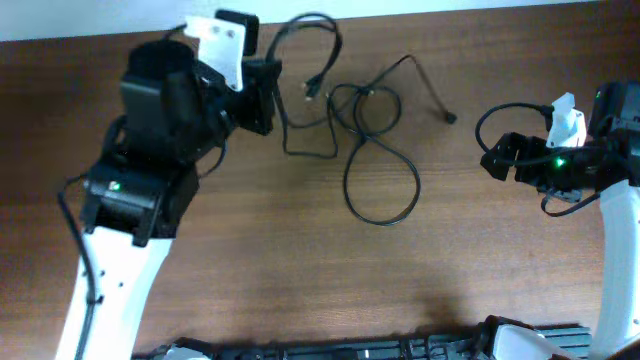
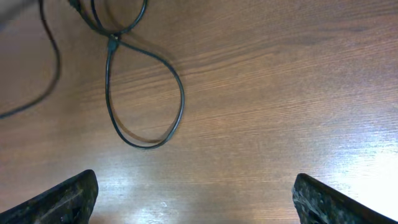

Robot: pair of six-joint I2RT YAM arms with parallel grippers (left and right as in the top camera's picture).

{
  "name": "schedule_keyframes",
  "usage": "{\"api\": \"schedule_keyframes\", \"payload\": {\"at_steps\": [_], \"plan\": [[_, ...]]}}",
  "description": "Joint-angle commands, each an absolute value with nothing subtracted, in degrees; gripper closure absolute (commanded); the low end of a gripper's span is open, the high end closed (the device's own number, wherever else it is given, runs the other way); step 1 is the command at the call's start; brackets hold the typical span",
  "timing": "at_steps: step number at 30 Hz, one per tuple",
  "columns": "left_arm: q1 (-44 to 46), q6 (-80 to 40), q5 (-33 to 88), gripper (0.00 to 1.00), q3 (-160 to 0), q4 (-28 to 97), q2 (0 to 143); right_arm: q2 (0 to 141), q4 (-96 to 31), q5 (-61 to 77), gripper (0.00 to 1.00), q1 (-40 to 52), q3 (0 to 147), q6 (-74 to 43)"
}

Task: Untangle cables
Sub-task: 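Lower the cables onto the table and open both grippers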

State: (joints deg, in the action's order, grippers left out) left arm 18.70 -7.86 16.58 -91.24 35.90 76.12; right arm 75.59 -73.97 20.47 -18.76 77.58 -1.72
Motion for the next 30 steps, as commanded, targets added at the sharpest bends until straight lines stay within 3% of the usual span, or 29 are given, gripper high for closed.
{"api": "schedule_keyframes", "payload": {"at_steps": [1, 2, 3, 4, 9, 11, 13, 16, 20, 24, 30], "plan": [[18.76, -6.61, 23.88, 0.28, -94.74, 33.39, 75.24, 75.26, -74.17, 20.8, 0.01, -19.09, 78.72, -2.02], [18.76, -6.81, 25.58, 0.21, -94.74, 32.05, 75.24, 75.26, -74.17, 20.78, 0.01, -19.09, 78.72, -2.0], [18.76, -6.81, 25.71, 0.03, -94.74, 31.64, 75.24, 75.26, -74.17, 20.8, 0.01, -19.09, 78.72, -2.0], [18.76, -6.81, 25.74, 0.01, -94.74, 31.55, 75.24, 75.26, -74.17, 20.8, 0.01, -19.09, 78.72, -2.0], [18.74, -6.81, 25.5, 0.01, -94.72, 32.03, 75.24, 75.26, -74.61, 20.8, 0.01, -19.09, 78.72, -2.0], [18.74, -6.81, 20.23, 0.01, -94.74, 34.81, 75.24, 75.26, -75.68, 20.82, 0.01, -19.07, 78.72, -0.56], [18.74, -9.67, 7.4, 0.01, -94.72, 40.45, 75.24, 75.26, -77.62, 20.84, 0.01, -19.07, 78.74, 2.42], [18.74, -9.82, -1.69, 0.01, -94.72, 46.59, 75.24, 75.26, -77.47, 21.52, 0.01, -16.49, 78.78, 2.81], [18.74, -19.84, -19.11, 0.01, -94.72, 60.25, 75.24, 75.29, -72.31, 22.72, 0.01, -3.03, 78.83, 2.52], [18.74, -20.12, -18.87, 0.01, -94.72, 63.92, 75.24, 76.14, -65.21, 19.75, 0.01, 3.6, 78.67, 2.52], [18.74, -20.12, -18.87, 0.01, -94.72, 65.54, 75.24, 84.75, -62.52, 21.87, 0.01, 3.9, 78.67, 2.52]]}}
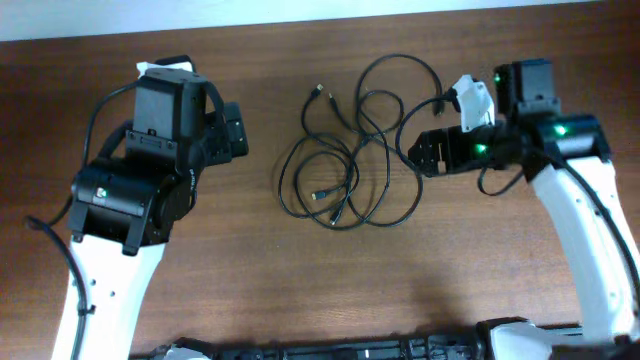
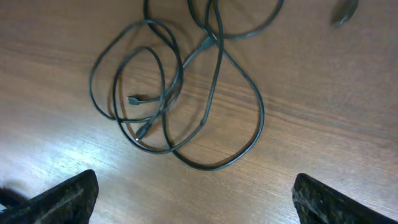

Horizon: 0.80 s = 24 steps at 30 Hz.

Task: Untangle cables

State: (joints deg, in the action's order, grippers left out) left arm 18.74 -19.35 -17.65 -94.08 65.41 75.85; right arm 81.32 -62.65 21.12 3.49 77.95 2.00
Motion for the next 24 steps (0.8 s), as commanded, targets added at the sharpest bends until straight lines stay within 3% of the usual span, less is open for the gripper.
{"api": "schedule_keyframes", "payload": {"at_steps": [1, 5, 11, 16, 18, 20, 24], "plan": [[18.74, -20.12, -18.9, 0.01, -94.72, 65.52, 75.24, 88.33, -62.26, 23.9, 0.01, 3.9, 78.65, 2.52], [18.74, -20.12, -18.87, 0.01, -94.72, 65.52, 75.24, 97.93, -58.57, 31.11, 0.01, 4.56, 78.67, 2.55], [18.74, -20.12, -18.87, 0.01, -94.72, 65.52, 75.24, 110.56, -52.25, 31.31, 0.07, 7.84, 78.65, 2.5], [18.74, -20.12, -18.87, 0.01, -94.72, 65.52, 75.24, 117.32, -48.38, 31.38, 0.3, 10.48, 78.65, 0.69], [18.74, -20.12, -18.87, 0.01, -94.72, 65.52, 75.24, 118.72, -46.22, 31.29, 0.59, 11.77, 78.65, -0.08], [18.74, -20.12, -18.87, 0.01, -94.72, 65.52, 75.24, 119.07, -45.63, 31.22, 0.96, 13.15, 78.65, -0.36], [18.74, -20.12, -18.87, 0.01, -94.72, 65.52, 75.24, 118.85, -47.99, 30.57, 0.96, 14.11, 78.74, -1.17]]}}
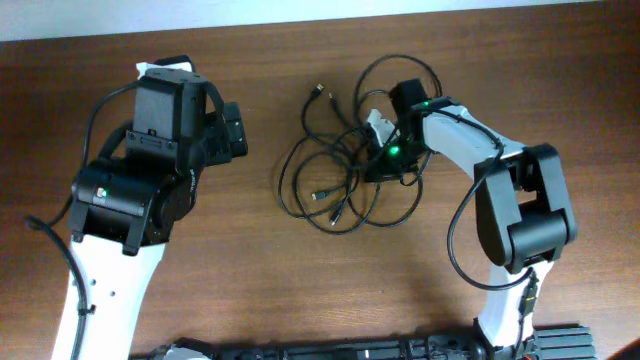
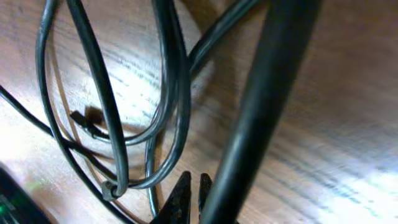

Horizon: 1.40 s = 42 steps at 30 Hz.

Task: Untangle cables

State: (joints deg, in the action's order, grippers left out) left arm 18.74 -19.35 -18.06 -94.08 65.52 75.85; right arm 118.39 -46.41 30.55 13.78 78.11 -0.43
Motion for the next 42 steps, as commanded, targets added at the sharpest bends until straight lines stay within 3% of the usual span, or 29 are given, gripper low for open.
{"api": "schedule_keyframes", "payload": {"at_steps": [1, 7, 16, 20, 23, 27, 36, 42], "plan": [[18.74, -20.12, -18.87, 0.01, -94.72, 65.52, 75.24, 118.26, -50.76, 29.08, 0.96, 13.82, 79.09, -1.15], [18.74, -20.12, -18.87, 0.01, -94.72, 65.52, 75.24, 105.47, -66.0, 26.0, 0.96, 13.87, 89.32, -0.47], [18.74, -20.12, -18.87, 0.01, -94.72, 65.52, 75.24, 84.25, -67.51, 18.76, 0.96, 13.85, 106.74, -0.47], [18.74, -20.12, -18.87, 0.01, -94.72, 65.54, 75.24, 77.21, -64.73, -1.04, 0.96, 13.85, 108.22, -0.47], [18.74, -20.12, -18.87, 0.01, -94.72, 65.54, 75.24, 75.2, -64.31, -25.54, 0.96, 13.74, 108.22, -0.49], [18.74, -20.12, -18.87, 0.01, -94.72, 65.54, 75.24, 76.23, -64.51, -41.25, 0.96, 12.25, 108.18, -0.54], [18.74, -20.12, -18.87, 0.01, -94.72, 65.56, 75.24, 84.97, -72.31, -39.64, 0.96, -20.16, 108.16, -13.23], [18.74, -20.12, -18.87, 0.01, -94.72, 65.65, 75.24, 89.82, -72.58, -14.96, 0.96, -45.52, 108.16, -15.99]]}}
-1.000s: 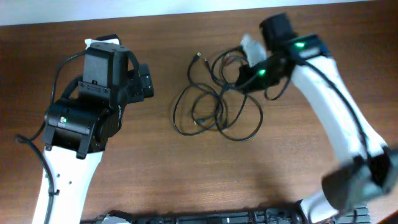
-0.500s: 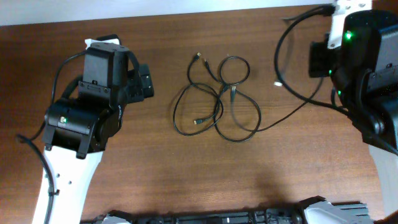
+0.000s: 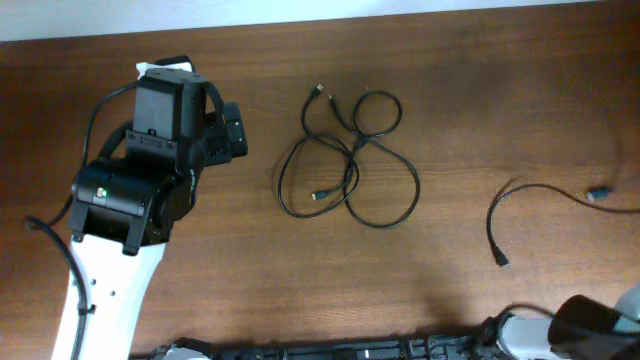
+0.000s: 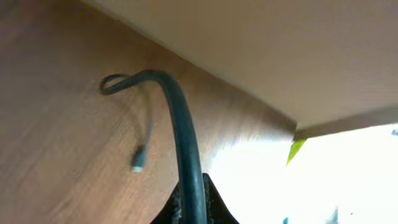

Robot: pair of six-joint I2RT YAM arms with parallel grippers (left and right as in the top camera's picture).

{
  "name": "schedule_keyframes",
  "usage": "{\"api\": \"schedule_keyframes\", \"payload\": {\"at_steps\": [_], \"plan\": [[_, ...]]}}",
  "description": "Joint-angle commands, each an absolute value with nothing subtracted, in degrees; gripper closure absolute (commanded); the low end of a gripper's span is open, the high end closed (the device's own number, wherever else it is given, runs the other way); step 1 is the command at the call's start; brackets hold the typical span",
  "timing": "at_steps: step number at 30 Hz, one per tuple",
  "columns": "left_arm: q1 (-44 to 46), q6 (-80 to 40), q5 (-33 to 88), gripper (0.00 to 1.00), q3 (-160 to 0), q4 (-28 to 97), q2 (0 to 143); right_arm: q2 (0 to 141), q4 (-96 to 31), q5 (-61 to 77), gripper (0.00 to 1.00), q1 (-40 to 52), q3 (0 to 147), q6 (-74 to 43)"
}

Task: Untangle cables

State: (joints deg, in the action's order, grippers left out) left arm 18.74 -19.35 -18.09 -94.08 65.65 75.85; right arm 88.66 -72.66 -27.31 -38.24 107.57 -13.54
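Two black cables (image 3: 350,170) lie looped over each other at the middle of the table, with small plugs at their ends. A third black cable (image 3: 530,190) lies apart at the right and runs off the right edge; one plug (image 3: 503,260) points toward the front. My right gripper (image 4: 191,199) is shut on this cable (image 4: 180,124) and is outside the overhead view. A plug end (image 4: 138,163) lies on the wood past it. My left gripper (image 3: 238,128) hovers left of the looped cables, away from them; its jaws cannot be made out.
The wooden table (image 3: 200,260) ends at a pale wall (image 4: 261,50) along its far side. The left arm's black body (image 3: 140,190) takes up the left part. Part of the right arm's base (image 3: 590,322) shows at the front right corner.
My right gripper was down among the looped cables at the middle. Now it is off the right side, shut on one cable that lies apart from the others. The left arm is unmoved.
First my left gripper was by the cables at the back and my right one stood open at the far right. Then the left had drawn back and the right was open beside the tangle, then down in it. Now one cable lies separate at the right.
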Motion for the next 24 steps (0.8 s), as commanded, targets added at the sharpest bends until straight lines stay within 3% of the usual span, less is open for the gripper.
{"api": "schedule_keyframes", "payload": {"at_steps": [1, 4, 9, 21, 23, 24], "plan": [[18.74, -20.12, -18.87, 0.01, -94.72, 65.65, 75.24, 90.43, -72.16, -9.72, 0.96, -49.08, 108.16, -15.99], [18.74, -20.12, -18.87, 0.01, -94.72, 65.65, 75.24, 91.83, -71.16, 3.25, 0.96, -57.49, 108.16, -15.99], [18.74, -20.12, -18.87, 0.01, -94.72, 65.65, 75.24, 92.53, -71.05, 11.77, 0.96, -66.65, 108.16, -20.69], [18.74, -20.12, -18.87, 0.01, -94.72, 65.65, 75.24, 95.0, -70.32, 12.23, 0.96, -69.08, 105.95, -21.52], [18.74, -20.12, -18.87, 0.01, -94.72, 65.67, 75.24, 95.98, -70.74, 12.25, 0.67, -69.01, 105.95, -21.52], [18.74, -20.12, -18.87, 0.01, -94.72, 65.67, 75.24, 96.53, -71.07, 12.25, 0.28, -69.01, 105.93, -21.52]]}}
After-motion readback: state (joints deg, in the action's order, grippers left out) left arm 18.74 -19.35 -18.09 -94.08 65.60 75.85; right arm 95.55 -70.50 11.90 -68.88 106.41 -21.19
